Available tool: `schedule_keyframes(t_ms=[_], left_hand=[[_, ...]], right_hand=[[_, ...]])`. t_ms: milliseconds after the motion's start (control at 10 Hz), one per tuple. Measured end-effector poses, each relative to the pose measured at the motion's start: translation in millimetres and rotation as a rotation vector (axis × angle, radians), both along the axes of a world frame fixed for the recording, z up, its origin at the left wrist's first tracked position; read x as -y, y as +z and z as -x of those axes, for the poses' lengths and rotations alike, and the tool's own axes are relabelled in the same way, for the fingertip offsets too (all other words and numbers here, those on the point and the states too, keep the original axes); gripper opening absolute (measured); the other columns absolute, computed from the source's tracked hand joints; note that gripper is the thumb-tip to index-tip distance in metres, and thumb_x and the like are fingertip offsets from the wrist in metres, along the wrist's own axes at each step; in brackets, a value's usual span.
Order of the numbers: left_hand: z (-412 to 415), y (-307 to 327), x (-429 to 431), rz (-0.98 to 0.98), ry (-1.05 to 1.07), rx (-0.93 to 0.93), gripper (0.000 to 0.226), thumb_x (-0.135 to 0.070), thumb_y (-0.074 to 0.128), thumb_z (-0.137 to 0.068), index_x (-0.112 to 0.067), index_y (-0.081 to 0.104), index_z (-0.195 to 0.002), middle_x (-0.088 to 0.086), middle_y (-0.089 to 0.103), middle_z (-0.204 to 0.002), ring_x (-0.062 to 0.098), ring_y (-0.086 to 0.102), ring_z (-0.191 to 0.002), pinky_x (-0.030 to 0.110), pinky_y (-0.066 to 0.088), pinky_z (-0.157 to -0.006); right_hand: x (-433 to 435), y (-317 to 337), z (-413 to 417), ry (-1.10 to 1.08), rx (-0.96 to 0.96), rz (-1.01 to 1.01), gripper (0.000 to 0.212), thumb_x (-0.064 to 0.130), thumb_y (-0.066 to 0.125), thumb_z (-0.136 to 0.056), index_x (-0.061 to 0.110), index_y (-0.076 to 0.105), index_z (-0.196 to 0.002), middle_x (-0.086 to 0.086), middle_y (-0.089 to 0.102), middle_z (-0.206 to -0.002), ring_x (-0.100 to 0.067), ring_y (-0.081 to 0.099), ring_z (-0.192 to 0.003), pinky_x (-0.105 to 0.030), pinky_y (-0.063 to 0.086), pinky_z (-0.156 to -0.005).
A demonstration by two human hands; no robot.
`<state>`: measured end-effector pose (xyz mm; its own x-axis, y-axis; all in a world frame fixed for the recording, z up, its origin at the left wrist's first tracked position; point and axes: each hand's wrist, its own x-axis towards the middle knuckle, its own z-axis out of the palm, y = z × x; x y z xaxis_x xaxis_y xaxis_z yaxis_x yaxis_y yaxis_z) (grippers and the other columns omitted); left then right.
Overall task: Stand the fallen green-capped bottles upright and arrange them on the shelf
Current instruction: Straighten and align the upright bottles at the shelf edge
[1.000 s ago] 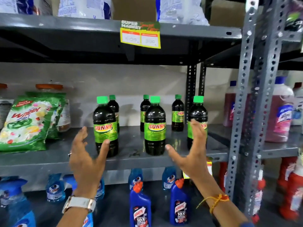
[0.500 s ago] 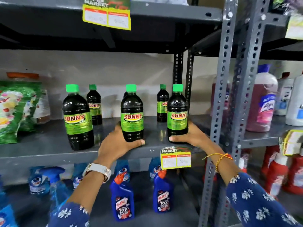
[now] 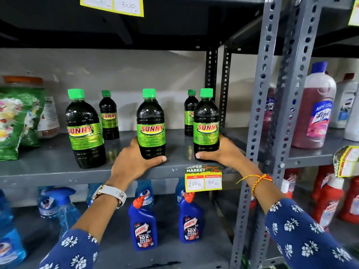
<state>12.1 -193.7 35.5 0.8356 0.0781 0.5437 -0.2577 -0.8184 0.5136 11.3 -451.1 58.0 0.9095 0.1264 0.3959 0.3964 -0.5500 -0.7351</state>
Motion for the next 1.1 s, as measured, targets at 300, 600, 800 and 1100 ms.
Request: schedule_keyframes(t_ms=[300, 600, 800, 1100], left_hand=[[-4.1, -2.7, -3.3, -0.021, -0.007, 0.008, 0.088, -0.068, 0.069, -0.062, -0.01, 0.045, -0.123, 0.01, 0.062, -0.114, 0.031, 0.06, -0.102, 0.034, 0.047, -0.078], [-7.7, -4.2, -4.3, -0.053, 0.01, 0.009, 0.083, -0.068, 0.069, -0.064, -0.011, 0.047, -0.121, 0.01, 0.062, -0.113, 0.032, 0.059, -0.101, 0.032, 0.043, -0.071], [-6.3, -2.8, -3.6, -0.061, -0.006, 0.0, 0.085, -0.068, 0.067, -0.065, -0.011, 0.045, -0.124, 0.01, 0.061, -0.115, 0.032, 0.059, -0.103, 0.033, 0.045, -0.074], [21.8, -11.5, -27.7, 0.36, -0.37, 0.161, 0.103, -0.085, 0.047, -0.065, -0.023, 0.029, -0.146, -0.007, 0.041, -0.145, 0.005, 0.04, -0.13, 0.034, 0.035, -0.107]], right_hand=[[-0.3, -3.1, -1.2, -0.018, 0.025, 0.001, 0.039, 0.03, 0.082, -0.063, 0.037, 0.054, -0.089, 0.004, 0.068, -0.097, -0.014, 0.063, -0.093, -0.027, 0.046, -0.086], [-1.3, -1.7, 0.7, -0.035, 0.017, 0.005, 0.043, 0.03, 0.082, -0.064, 0.033, 0.054, -0.097, 0.004, 0.066, -0.099, -0.014, 0.062, -0.094, -0.024, 0.041, -0.083], [0.2, -1.4, -1.9, -0.005, -0.018, -0.01, 0.043, 0.031, 0.083, -0.062, 0.036, 0.056, -0.094, 0.008, 0.068, -0.098, -0.01, 0.063, -0.095, -0.032, 0.047, -0.093], [-16.1, -14.6, 36.2, -0.195, 0.301, -0.708, 0.078, 0.053, 0.061, -0.077, 0.01, 0.036, -0.136, -0.008, 0.045, -0.139, -0.009, 0.046, -0.117, -0.002, 0.039, -0.086]])
